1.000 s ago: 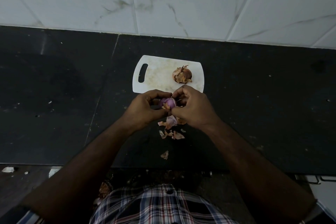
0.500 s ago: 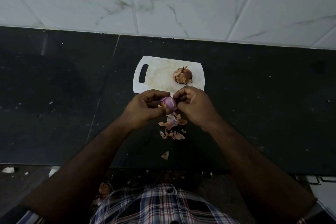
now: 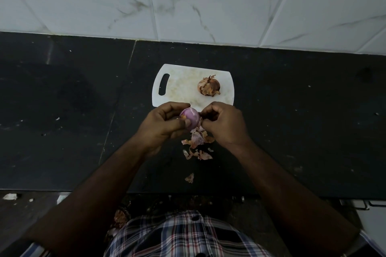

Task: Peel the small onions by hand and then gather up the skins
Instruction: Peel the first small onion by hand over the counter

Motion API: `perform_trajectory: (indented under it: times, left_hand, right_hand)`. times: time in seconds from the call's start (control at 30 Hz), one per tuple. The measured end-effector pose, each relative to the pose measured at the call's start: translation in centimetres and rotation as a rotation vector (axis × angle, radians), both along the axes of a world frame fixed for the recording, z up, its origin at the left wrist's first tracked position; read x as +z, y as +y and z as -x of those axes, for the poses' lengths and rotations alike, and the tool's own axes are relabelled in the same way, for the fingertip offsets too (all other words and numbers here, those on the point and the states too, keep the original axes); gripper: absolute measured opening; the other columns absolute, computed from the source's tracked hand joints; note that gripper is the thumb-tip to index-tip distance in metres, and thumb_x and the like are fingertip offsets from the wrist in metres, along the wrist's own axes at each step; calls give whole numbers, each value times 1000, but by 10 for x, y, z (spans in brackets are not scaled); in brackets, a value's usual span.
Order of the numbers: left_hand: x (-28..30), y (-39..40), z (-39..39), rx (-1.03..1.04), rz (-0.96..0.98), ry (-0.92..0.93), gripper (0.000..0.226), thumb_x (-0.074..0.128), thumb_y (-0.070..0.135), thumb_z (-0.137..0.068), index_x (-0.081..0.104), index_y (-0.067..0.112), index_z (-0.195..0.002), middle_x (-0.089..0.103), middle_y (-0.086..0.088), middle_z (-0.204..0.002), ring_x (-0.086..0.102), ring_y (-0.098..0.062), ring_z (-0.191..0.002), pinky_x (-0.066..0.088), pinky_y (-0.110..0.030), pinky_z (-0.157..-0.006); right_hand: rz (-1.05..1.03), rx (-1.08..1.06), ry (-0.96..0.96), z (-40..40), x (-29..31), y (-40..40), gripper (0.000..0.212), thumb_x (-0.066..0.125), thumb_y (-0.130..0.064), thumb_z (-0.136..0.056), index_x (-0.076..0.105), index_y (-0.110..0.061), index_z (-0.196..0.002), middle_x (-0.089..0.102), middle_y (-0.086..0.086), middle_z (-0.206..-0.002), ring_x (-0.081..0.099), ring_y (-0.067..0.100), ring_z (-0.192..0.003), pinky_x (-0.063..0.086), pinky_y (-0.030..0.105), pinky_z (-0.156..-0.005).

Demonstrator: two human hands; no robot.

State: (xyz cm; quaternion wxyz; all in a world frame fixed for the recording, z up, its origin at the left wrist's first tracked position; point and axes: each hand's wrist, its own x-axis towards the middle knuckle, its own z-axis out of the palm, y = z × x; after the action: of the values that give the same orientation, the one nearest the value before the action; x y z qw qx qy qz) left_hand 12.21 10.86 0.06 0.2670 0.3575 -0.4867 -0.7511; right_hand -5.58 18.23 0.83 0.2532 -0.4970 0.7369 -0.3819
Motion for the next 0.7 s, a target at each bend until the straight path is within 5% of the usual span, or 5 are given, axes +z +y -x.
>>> perform_trajectory:
  times: [0.33,0.5,0.7]
  left_hand:
    - [-1,-2,-3,4,-138,88,43,65,-3,-78,63,5,-120,73,-9,-113,72,-28,-100,61,-34,-81]
    - [-2,-3,-2,-12,-152,112,46,67,-3,-77,61,2,-123,72,-15,-115,72,-30,-99,61,-35,-82]
    - [-3,-3,-2,-11,-133,96,46,69,-4,-77,62,3,-122,71,-17,-118,71,-31,-104,60,-40,-89]
  right_hand:
    - [-48,71,4,15,2,7,23,68,-9,-89,77,-21,-106,75,-9,-107,67,-2,-97,55,21,-90]
    - [-68,119,-262,2,18,7,46,80,-46,-75,73,-24,-115,75,-11,-99,71,1,-91,60,30,-84]
    - [-18,118,-192,-4,20,2,26,75,-20,-81,75,-21,-107,73,-16,-87,70,1,-82,61,30,-79]
